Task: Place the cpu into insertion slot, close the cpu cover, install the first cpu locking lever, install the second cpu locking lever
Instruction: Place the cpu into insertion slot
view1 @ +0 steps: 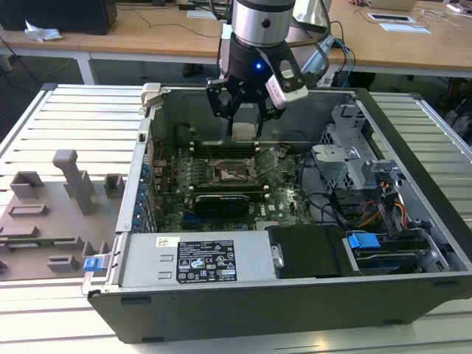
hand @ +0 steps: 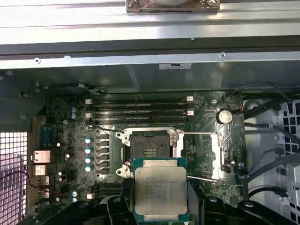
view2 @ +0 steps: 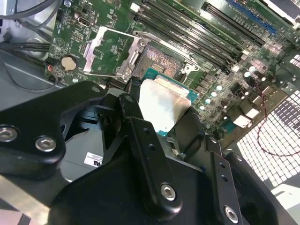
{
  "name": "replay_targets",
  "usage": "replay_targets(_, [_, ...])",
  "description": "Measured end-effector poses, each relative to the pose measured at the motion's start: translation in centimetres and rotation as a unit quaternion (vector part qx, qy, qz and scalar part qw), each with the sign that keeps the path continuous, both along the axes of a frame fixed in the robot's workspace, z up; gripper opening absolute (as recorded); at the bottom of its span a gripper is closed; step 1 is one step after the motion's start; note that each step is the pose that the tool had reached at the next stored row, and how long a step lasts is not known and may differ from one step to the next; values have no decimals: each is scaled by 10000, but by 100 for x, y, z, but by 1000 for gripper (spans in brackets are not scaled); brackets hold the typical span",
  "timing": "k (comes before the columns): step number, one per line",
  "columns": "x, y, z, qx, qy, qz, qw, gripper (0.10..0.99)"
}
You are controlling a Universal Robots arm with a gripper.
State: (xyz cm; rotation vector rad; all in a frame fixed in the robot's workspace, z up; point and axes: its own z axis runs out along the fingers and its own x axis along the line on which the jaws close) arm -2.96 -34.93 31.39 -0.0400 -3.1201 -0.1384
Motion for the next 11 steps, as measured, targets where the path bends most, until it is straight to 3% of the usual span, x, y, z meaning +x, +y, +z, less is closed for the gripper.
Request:
replay_targets(6, [0,0,-98,-6,0,-1,10000,541])
replay_targets(7, [-1,1,-110,-19,0,-1,10000,541])
replay_targets(9, [0,14,-137,-112,0,0,9999,541])
replay_targets(11, [0,24,-168,-120,0,0,9999,541])
